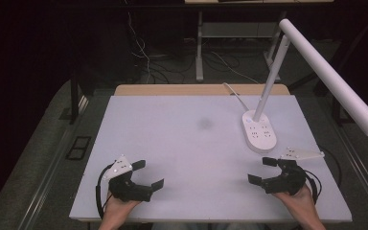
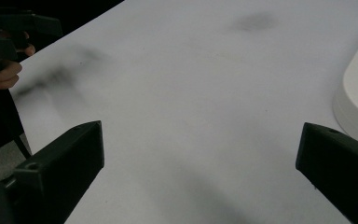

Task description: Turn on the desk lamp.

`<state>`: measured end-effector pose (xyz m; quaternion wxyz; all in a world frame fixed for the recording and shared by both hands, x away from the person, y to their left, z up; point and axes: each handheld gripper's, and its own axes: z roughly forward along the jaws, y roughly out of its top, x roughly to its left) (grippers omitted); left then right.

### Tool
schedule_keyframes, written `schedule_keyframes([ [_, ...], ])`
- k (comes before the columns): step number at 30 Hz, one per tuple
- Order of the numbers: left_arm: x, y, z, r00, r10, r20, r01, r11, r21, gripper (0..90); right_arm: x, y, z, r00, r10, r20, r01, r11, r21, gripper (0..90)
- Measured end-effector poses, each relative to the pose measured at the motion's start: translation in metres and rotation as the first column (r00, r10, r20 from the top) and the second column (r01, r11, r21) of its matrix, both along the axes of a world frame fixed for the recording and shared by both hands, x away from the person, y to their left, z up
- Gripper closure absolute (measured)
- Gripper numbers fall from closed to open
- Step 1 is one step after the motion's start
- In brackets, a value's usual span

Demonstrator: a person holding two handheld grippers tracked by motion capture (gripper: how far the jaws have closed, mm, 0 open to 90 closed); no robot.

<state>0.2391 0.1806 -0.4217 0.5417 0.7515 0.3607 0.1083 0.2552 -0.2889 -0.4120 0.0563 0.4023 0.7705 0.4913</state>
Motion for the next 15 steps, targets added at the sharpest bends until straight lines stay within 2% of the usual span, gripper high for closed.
schedule_keyframes([
  [15,-0.0018,0.0025,-0.0002,1.0000,-0.003,-0.003,0.003,1.0000,0.001,0.0,0.0014,-0.0011,0.0022,0.9992,0.017,-0.037,-0.017,0.9998,-0.009,0.8],
])
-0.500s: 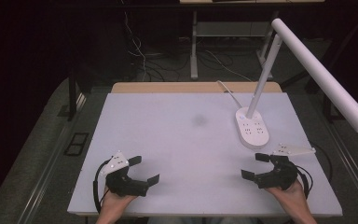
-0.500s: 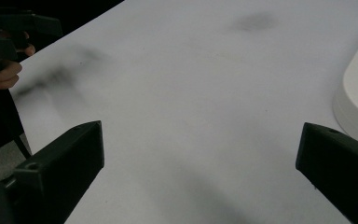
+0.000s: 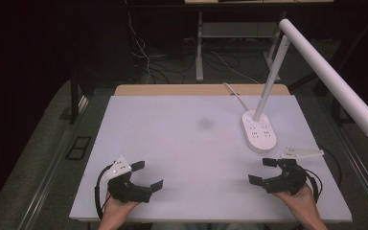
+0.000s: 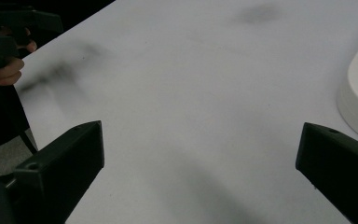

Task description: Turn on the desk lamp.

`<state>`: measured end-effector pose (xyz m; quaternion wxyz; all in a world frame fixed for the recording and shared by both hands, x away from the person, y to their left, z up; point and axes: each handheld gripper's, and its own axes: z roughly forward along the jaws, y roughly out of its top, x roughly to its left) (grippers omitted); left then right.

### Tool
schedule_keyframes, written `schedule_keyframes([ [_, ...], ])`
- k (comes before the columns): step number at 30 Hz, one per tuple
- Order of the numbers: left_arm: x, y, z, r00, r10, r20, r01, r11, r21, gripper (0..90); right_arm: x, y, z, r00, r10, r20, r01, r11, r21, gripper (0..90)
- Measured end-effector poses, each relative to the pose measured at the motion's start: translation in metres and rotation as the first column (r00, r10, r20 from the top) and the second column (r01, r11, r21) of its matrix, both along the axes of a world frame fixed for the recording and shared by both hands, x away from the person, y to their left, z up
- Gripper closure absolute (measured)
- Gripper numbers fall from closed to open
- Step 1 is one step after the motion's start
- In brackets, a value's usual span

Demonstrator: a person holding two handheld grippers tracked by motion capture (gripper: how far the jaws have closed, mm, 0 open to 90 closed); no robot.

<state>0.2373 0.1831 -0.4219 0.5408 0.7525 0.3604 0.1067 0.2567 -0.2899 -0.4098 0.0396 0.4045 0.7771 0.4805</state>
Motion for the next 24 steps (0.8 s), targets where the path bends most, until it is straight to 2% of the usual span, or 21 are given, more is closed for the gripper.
schedule_keyframes([
  [4,0.000,0.000,-0.001,1.0000,0.000,-0.005,0.000,1.0000,0.003,0.0,-0.001,0.002,0.003,1.0000,0.003,0.002,-0.003,0.9998,-0.019,0.8],
  [11,0.001,-0.001,-0.001,1.0000,-0.001,-0.007,0.001,1.0000,0.007,0.0,-0.001,0.004,0.010,0.9998,0.019,0.005,-0.019,0.9995,-0.025,0.8],
  [24,0.003,-0.003,-0.003,0.9999,-0.008,-0.012,0.008,0.9996,0.026,0.0,0.010,-0.002,0.025,0.9996,0.028,-0.003,-0.028,0.9990,-0.036,0.8],
])
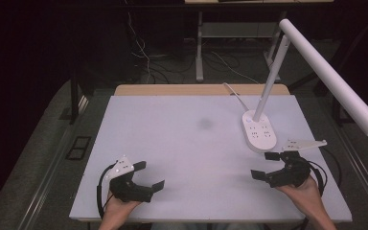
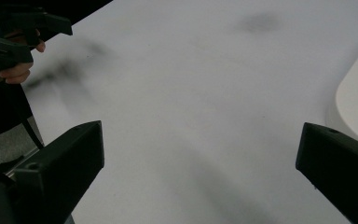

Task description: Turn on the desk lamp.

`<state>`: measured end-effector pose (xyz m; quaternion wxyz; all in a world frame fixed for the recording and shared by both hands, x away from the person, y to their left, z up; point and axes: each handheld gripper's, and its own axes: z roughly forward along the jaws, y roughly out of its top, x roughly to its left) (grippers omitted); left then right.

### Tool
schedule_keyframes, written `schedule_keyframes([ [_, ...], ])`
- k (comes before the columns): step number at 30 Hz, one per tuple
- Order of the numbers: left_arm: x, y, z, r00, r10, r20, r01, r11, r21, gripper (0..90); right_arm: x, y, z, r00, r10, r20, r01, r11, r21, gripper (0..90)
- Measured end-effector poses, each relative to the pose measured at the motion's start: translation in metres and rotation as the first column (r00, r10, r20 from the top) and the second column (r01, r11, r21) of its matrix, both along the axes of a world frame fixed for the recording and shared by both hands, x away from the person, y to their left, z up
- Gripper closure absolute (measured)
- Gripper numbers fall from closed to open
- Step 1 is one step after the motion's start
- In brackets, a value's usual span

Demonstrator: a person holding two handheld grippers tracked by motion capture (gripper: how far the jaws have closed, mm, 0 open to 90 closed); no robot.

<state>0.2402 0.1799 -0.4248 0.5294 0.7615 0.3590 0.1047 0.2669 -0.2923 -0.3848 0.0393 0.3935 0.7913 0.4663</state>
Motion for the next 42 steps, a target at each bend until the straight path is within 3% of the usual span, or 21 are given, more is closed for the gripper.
schedule_keyframes([
  [25,-0.001,0.000,0.000,1.0000,0.000,0.002,0.000,1.0000,0.006,0.0,0.025,-0.017,0.019,0.9997,-0.026,-0.002,0.026,0.9991,-0.034,0.8],
  [42,-0.002,0.001,0.001,0.9999,0.014,0.003,-0.014,0.9999,-0.004,0.0,0.050,-0.024,0.033,0.9992,-0.041,-0.002,0.041,0.9972,-0.063,0.9],
])
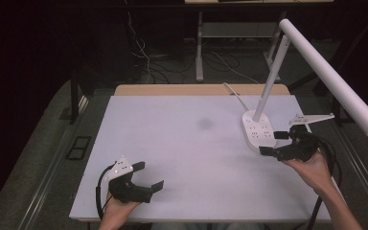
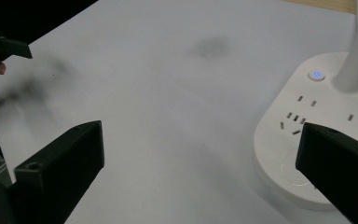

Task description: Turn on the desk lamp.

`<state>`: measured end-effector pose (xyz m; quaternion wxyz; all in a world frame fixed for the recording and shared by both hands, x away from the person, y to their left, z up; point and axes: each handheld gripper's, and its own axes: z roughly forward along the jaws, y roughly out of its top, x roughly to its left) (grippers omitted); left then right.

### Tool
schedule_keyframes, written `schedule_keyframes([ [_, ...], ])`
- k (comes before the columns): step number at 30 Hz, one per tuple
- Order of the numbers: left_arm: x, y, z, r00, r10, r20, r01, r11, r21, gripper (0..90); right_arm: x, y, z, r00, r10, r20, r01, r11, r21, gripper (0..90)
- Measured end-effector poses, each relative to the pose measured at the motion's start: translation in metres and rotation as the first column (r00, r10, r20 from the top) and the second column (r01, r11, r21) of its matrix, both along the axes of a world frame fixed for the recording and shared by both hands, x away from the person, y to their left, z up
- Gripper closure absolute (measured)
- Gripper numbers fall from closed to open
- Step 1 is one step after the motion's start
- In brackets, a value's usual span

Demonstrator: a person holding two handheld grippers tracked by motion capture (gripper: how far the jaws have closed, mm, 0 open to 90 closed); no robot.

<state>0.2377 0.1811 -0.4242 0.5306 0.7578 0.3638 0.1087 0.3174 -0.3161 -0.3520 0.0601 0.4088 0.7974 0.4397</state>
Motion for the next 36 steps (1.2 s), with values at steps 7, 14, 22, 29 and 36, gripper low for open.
schedule_keyframes([
  [7,0.001,0.000,-0.001,1.0000,-0.004,-0.004,0.004,1.0000,0.002,0.0,0.012,-0.008,0.006,0.9997,-0.024,0.001,0.024,0.9995,-0.021,0.9],
  [14,0.002,0.000,-0.001,1.0000,0.000,-0.004,0.000,1.0000,0.003,0.0,0.025,-0.018,0.010,0.9987,-0.051,0.002,0.051,0.9983,-0.028,0.9],
  [22,0.002,0.000,-0.001,1.0000,0.002,-0.004,-0.002,1.0000,0.001,0.0,0.043,-0.028,0.010,0.9974,-0.071,-0.007,0.071,0.9968,-0.038,0.9],
  [29,0.002,0.000,-0.001,1.0000,0.003,-0.002,-0.003,1.0000,-0.001,0.0,0.056,-0.035,0.004,0.9952,-0.097,-0.015,0.096,0.9949,-0.030,0.9],
  [36,0.002,0.000,0.000,1.0000,-0.003,0.000,0.003,1.0000,0.002,0.0,0.069,-0.040,-0.004,0.9931,-0.115,-0.025,0.114,0.9929,-0.032,0.8],
])
